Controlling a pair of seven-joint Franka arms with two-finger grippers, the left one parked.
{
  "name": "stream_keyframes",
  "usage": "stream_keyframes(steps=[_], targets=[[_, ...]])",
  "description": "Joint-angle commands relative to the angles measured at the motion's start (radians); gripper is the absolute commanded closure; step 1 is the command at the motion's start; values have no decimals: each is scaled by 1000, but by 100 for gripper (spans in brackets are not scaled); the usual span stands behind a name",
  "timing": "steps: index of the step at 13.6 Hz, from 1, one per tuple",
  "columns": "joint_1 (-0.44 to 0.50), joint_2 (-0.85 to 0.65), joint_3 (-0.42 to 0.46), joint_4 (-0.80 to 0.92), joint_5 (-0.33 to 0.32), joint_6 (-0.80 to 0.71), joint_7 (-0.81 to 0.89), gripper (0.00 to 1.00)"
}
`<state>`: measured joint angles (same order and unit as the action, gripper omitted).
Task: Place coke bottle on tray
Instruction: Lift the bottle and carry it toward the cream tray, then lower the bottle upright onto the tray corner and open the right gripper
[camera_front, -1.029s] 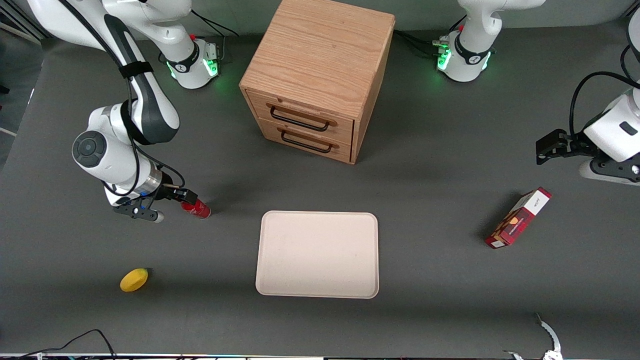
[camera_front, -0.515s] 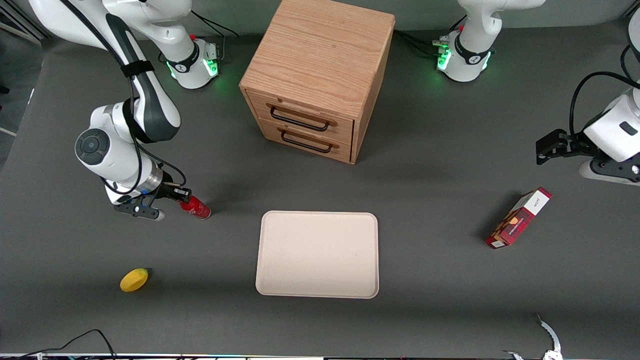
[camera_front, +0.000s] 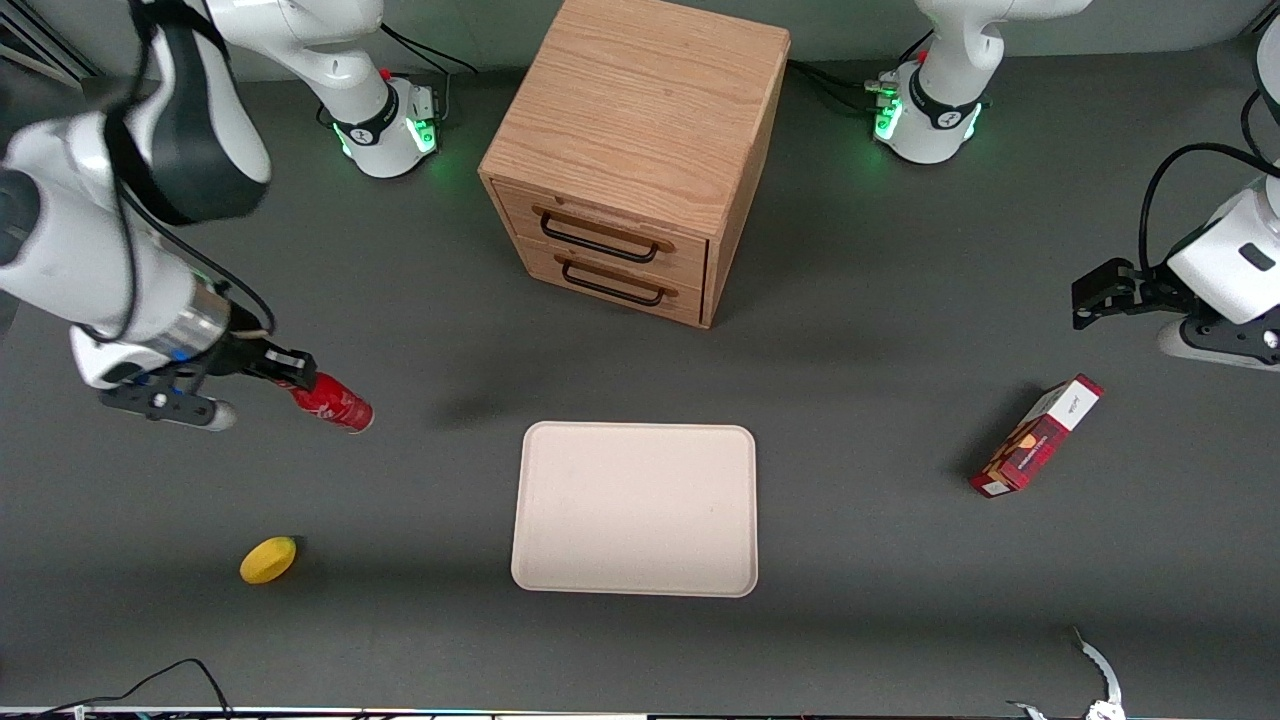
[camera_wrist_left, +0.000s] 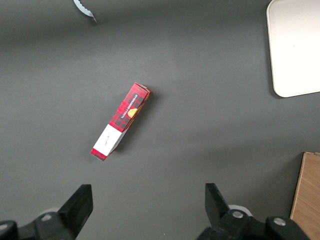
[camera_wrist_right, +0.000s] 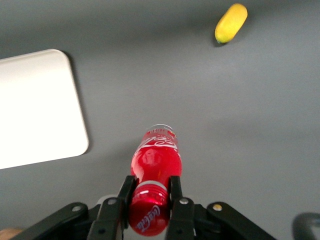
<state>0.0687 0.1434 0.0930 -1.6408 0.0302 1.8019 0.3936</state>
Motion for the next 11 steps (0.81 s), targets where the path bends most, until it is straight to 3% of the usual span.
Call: stream_keyframes(steps=[1,3,6,11], targets=[[23,166,7,322,51,-178,68,100],[51,350,72,590,45,-271,224,100],[126,551,74,810,33,-234,397,100],[187,738,54,846,19,49,594,100]])
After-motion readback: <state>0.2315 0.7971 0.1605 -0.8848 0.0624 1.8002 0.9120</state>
